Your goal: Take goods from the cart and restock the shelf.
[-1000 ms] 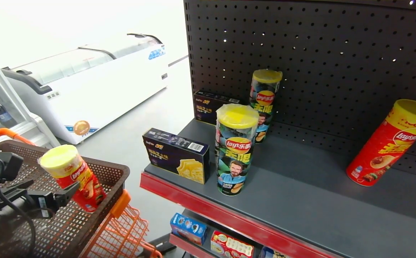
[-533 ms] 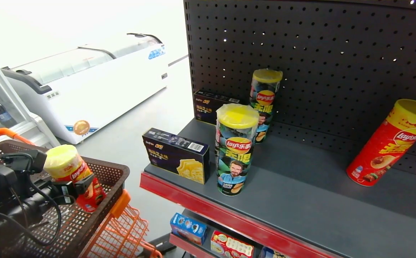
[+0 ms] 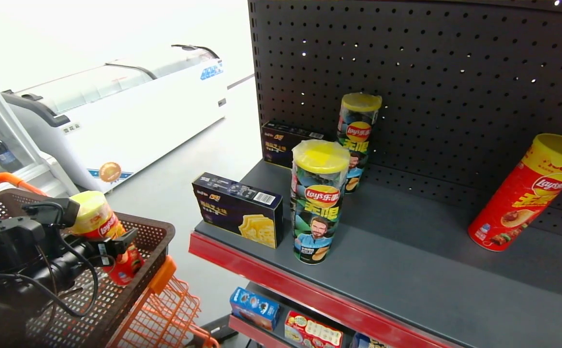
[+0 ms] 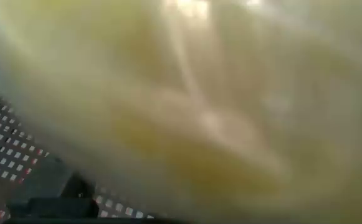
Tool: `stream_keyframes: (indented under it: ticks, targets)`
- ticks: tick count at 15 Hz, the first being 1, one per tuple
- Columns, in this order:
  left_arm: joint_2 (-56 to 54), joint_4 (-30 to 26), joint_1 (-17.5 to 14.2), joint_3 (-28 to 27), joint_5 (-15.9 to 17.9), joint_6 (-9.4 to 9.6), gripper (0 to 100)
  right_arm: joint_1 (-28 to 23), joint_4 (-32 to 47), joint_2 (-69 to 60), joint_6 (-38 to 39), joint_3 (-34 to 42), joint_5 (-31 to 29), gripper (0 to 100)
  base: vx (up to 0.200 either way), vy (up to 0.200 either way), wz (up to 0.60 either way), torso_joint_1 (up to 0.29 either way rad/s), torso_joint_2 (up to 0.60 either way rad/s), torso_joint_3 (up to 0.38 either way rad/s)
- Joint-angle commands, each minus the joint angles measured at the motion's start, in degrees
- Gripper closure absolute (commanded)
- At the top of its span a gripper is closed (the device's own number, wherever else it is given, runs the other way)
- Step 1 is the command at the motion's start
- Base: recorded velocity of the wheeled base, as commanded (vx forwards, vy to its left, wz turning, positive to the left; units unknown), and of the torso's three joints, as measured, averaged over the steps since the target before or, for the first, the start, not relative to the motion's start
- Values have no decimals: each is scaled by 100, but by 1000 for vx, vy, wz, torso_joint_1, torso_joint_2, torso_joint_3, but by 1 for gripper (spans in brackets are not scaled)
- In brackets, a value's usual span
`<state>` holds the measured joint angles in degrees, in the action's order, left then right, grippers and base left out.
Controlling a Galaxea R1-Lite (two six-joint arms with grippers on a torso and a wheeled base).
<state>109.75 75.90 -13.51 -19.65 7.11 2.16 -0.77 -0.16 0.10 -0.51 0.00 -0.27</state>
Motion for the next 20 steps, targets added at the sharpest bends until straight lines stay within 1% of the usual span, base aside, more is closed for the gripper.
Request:
stream_keyframes:
  ticks: [1,7,9,12,14,15,16,17,18,19,20]
  targets:
    - [20,-14,-3,-48,1,13,100,-2,-2,8,-2,0,0,0,0,0,0,0,0,0]
    - [-200,4,59,75,-8,48,100,-2,-2,8,-2,0,0,0,0,0,0,0,0,0]
    - [-578,-128,76,93,19,48,100,-2,-2,8,-2,0,0,0,0,0,0,0,0,0]
    - [-1509,-743,384,128,159,30,100,-2,-2,8,-2,0,0,0,0,0,0,0,0,0]
    - [-1958,-805,674,119,159,13,100,-2,-2,8,-2,0,0,0,0,0,0,0,0,0]
    - [-2221,-875,859,128,133,4,100,-2,-2,8,-2,0,0,0,0,0,0,0,0,0]
    - [-2467,-1068,1096,119,54,4,100,-2,-2,8,-2,0,0,0,0,0,0,0,0,0]
    - [-2670,-1271,1219,84,-8,4,100,-2,-2,8,-2,0,0,0,0,0,0,0,0,0]
    - [-2968,-1640,1316,23,-16,-5,100,-2,-2,8,-2,0,0,0,0,0,0,0,0,0]
    - [-3373,-2123,1500,-48,36,22,100,-2,-2,8,-2,0,0,0,0,0,0,0,0,0]
    - [-3619,-2343,1676,23,107,4,100,-2,-2,8,-2,0,0,0,0,0,0,0,0,0]
